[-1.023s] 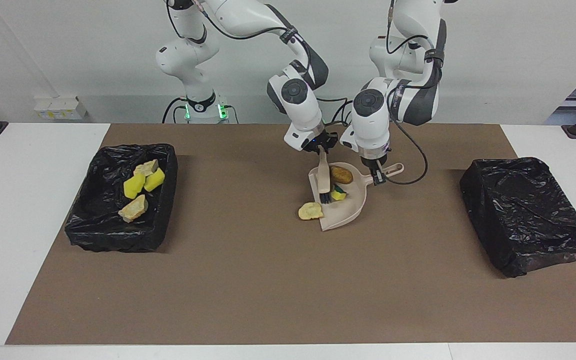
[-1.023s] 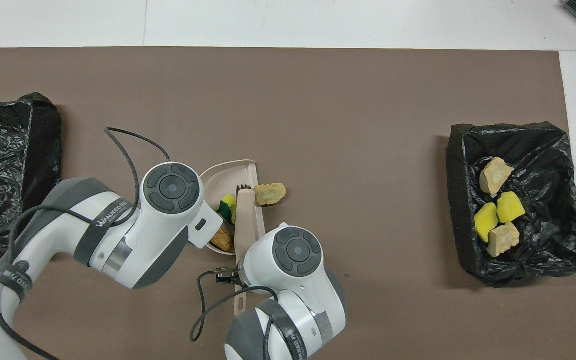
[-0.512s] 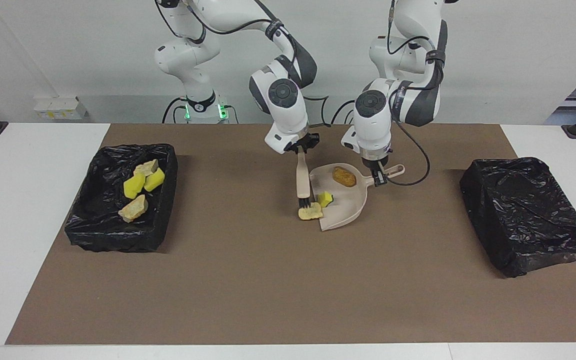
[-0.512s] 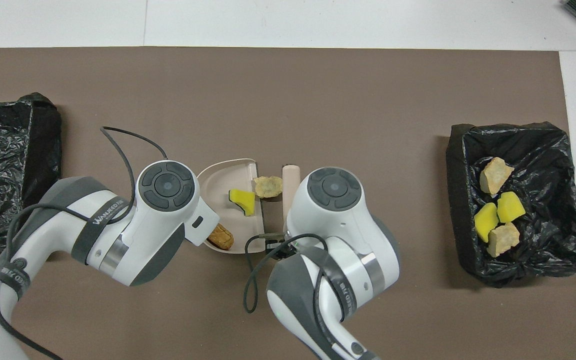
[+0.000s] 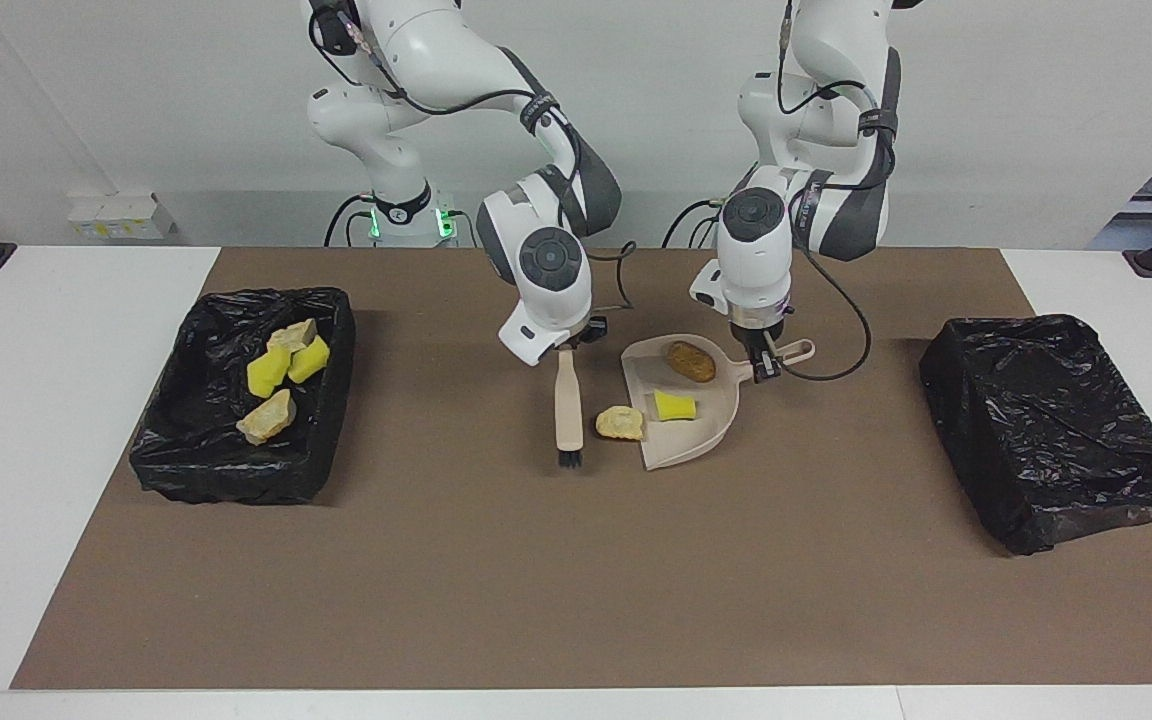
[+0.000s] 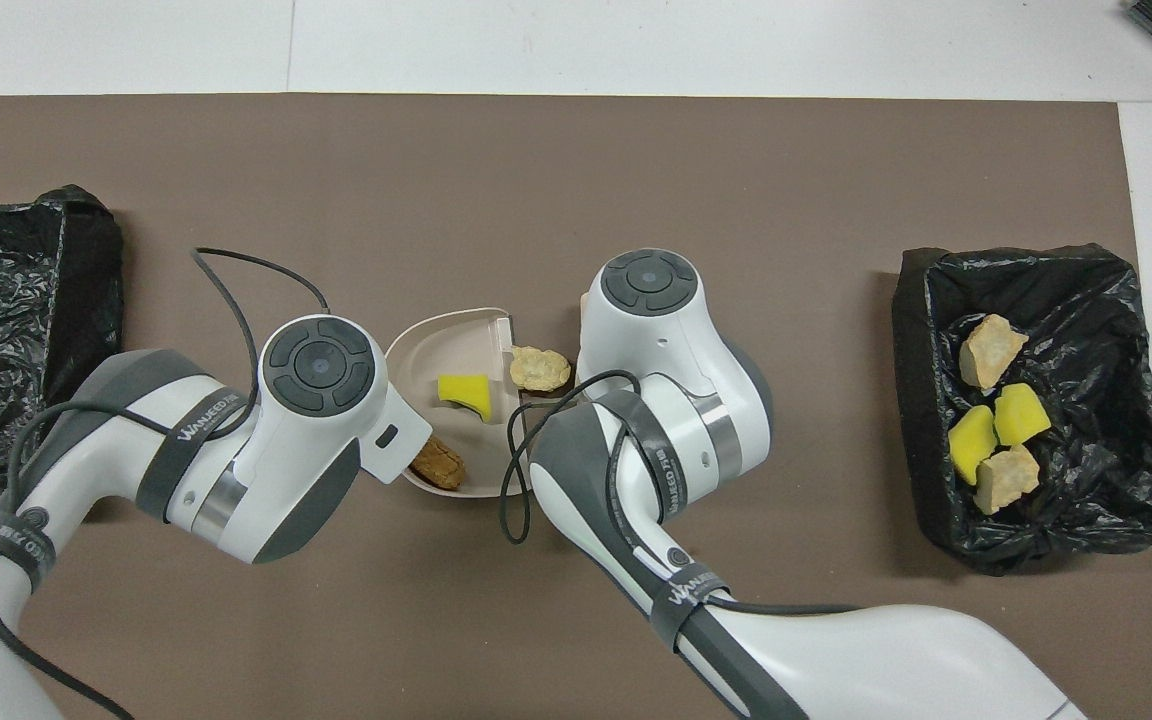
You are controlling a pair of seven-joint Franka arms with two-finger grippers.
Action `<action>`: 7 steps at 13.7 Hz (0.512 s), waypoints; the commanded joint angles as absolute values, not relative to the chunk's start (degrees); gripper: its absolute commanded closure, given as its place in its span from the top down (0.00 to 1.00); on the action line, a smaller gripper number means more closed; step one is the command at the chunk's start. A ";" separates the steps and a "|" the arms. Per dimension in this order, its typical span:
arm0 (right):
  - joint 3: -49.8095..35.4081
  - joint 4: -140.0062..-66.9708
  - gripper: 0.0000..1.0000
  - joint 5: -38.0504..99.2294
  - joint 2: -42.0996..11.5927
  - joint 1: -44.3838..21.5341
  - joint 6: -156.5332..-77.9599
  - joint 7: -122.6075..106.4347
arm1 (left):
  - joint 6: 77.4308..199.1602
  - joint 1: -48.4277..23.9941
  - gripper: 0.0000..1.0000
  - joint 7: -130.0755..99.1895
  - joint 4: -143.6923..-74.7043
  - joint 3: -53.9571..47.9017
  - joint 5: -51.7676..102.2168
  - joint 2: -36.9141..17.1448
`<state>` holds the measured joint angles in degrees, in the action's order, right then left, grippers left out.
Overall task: Sweep and dump trash in bin
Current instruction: 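Push the last debris into the dustpan with the right gripper's brush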
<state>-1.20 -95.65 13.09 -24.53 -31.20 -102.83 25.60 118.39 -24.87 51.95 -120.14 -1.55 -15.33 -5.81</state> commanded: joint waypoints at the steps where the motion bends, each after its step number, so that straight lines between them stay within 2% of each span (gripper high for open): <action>1: -1.67 -93.95 0.00 16.33 -24.70 -33.91 -102.91 25.49 | 119.10 -24.43 0.00 52.82 -121.29 -1.58 -15.21 -5.36; 7: -1.67 -96.42 0.00 25.48 -23.20 -40.34 -111.97 27.59 | 119.01 -24.43 0.00 53.96 -121.38 -1.58 -15.21 -5.27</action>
